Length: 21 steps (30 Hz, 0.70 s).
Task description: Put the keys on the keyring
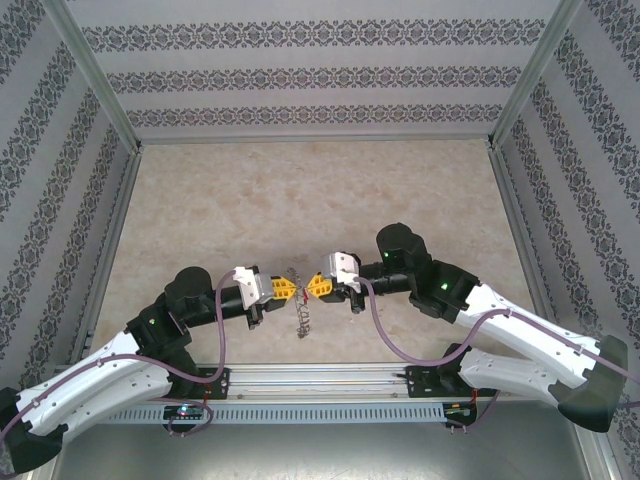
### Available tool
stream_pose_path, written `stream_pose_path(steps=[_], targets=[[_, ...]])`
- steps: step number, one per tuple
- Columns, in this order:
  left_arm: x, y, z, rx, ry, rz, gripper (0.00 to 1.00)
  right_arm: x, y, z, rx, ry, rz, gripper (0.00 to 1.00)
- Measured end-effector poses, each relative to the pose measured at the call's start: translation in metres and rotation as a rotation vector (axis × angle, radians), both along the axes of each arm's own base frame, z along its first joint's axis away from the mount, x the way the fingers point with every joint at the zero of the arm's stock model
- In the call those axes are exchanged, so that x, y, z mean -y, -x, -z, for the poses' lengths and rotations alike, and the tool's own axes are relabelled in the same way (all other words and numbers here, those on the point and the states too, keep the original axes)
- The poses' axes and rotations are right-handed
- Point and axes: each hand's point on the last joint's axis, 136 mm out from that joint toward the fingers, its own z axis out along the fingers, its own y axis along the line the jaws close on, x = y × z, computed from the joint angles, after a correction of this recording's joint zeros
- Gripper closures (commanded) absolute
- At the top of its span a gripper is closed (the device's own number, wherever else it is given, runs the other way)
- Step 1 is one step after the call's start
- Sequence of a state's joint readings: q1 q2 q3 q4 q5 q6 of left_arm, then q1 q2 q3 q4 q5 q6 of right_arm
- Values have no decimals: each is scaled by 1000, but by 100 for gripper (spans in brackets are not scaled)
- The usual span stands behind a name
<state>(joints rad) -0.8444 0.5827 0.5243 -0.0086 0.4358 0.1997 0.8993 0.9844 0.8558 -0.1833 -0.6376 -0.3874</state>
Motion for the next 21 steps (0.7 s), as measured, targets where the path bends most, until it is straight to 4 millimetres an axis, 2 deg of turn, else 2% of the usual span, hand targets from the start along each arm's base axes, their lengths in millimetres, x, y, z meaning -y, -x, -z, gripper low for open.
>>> stream_pose_path(steps=[21], targets=[[0,0,0,0,0,1,100,-1,-9,-2,0,2,49,100]])
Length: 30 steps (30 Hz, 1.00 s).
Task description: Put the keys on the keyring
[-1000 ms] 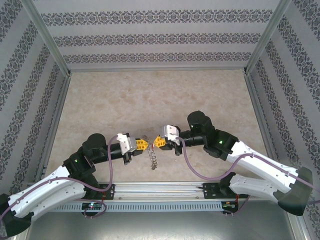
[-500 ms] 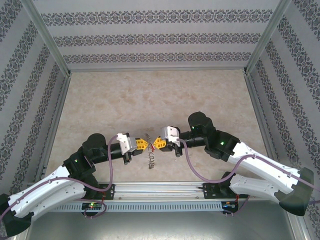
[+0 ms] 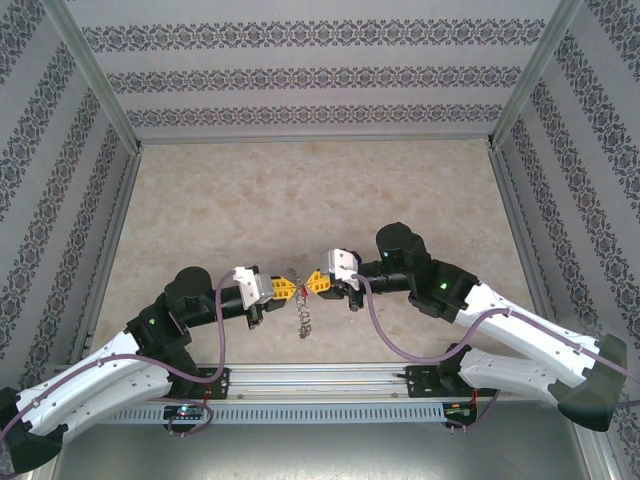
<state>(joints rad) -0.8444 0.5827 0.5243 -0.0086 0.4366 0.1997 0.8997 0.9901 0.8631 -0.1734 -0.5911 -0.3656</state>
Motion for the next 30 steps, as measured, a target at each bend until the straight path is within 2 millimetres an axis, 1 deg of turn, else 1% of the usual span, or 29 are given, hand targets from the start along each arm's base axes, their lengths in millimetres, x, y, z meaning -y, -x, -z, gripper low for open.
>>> stream_pose_path(steps=[4,11,30], targets=[[0,0,0,0,0,0,100,-1,-1,-3,6,-7,0,100],[0,0,0,0,0,0,100,-3,-1,0,-1,1,-3,100],[-1,1,-1,6,3,1,100,-3,1,-2,4,-5,-9,100]])
